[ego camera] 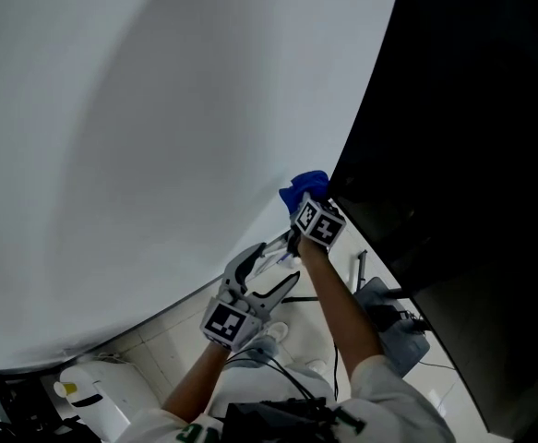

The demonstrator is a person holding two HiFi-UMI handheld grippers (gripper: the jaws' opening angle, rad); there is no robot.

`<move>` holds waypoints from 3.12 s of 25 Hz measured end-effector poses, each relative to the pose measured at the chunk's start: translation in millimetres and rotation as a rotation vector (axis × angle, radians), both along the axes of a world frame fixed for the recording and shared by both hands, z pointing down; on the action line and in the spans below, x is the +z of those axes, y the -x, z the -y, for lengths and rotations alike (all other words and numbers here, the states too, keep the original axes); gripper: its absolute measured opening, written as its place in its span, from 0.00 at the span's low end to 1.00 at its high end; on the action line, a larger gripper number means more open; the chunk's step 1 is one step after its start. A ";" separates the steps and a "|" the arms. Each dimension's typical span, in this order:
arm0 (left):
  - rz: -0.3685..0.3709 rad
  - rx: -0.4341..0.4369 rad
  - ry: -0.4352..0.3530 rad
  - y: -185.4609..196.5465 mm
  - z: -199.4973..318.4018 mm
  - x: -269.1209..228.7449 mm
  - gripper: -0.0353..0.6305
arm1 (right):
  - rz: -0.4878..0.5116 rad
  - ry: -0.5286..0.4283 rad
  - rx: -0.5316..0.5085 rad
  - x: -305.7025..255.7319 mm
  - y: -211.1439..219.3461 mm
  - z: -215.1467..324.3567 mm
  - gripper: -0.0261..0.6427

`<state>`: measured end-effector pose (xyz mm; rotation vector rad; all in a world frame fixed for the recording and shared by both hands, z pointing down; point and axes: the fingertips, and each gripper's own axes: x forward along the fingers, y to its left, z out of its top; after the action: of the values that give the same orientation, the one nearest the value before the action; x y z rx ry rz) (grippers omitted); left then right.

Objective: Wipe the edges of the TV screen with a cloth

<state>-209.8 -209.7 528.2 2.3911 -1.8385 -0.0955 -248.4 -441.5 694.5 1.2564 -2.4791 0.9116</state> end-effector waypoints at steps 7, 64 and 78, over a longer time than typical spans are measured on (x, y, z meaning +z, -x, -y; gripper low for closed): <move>-0.005 0.004 -0.032 -0.5 -2.1 -5.2 0.55 | 0.096 -0.180 0.025 -84.0 4.5 11.3 0.14; 0.029 0.210 -0.359 -39.4 14.7 -146.5 0.55 | 0.310 -1.086 0.206 -735.3 -68.8 -59.5 0.14; 0.040 0.693 -0.355 -225.9 -10.1 -143.9 0.55 | 0.343 -1.037 0.252 -738.8 -225.1 -135.2 0.14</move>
<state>16.1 -199.6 384.3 3.1426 -0.9650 -0.3260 -23.3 -306.3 -44.3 1.8174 -3.2523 -0.2725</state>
